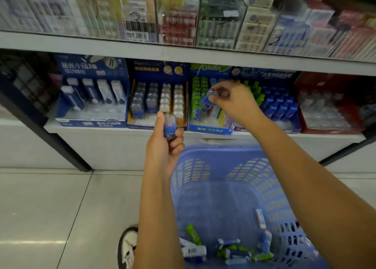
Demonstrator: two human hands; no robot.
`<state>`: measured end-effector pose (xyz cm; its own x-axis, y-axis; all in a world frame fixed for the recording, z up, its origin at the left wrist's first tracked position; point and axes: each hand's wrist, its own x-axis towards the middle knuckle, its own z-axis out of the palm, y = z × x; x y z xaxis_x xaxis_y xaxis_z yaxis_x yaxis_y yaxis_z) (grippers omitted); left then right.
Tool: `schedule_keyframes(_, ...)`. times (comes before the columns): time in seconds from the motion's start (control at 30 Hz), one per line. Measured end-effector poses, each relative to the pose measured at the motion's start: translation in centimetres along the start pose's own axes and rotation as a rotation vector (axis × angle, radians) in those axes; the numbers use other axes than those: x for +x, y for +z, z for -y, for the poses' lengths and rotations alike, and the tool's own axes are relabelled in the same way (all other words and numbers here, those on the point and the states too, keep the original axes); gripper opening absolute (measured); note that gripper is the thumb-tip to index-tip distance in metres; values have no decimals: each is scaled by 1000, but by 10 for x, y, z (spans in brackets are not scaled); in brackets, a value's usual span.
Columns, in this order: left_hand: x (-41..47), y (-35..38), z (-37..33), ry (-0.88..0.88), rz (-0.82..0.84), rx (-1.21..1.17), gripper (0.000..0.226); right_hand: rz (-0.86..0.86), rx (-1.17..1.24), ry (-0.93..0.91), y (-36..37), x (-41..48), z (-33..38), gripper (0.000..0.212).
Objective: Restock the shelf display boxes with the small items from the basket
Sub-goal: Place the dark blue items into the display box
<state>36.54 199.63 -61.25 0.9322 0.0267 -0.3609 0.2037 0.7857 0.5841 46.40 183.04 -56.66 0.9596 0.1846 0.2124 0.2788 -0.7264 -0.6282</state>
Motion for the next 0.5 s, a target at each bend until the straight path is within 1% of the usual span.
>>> schedule_keyframes(0.03, 0, -1, 0, 6, -9, -11, 37, -12, 22, 3, -2, 0, 1, 24)
schedule_keyframes(0.1, 1, -5, -2, 35, -43, -40, 36, -31, 154, -6, -5, -2, 9, 19)
schedule_keyframes(0.17, 2, -11, -6, 82, -86, -73, 32, -19, 245, -43, -2, -5, 21, 18)
schedule_keyframes(0.3, 2, -25, -17, 139, -178, -144, 31, 106, 278, -80, 22, -2, 49, 18)
schedule_keyframes(0.4, -1, -32, -23, 144, -193, -167, 33, 174, 276, -102, 46, 10, 65, 16)
schedule_keyframes(0.5, -2, -36, -29, 145, -184, -173, 34, 193, 226, -133, 65, 24, 76, 13)
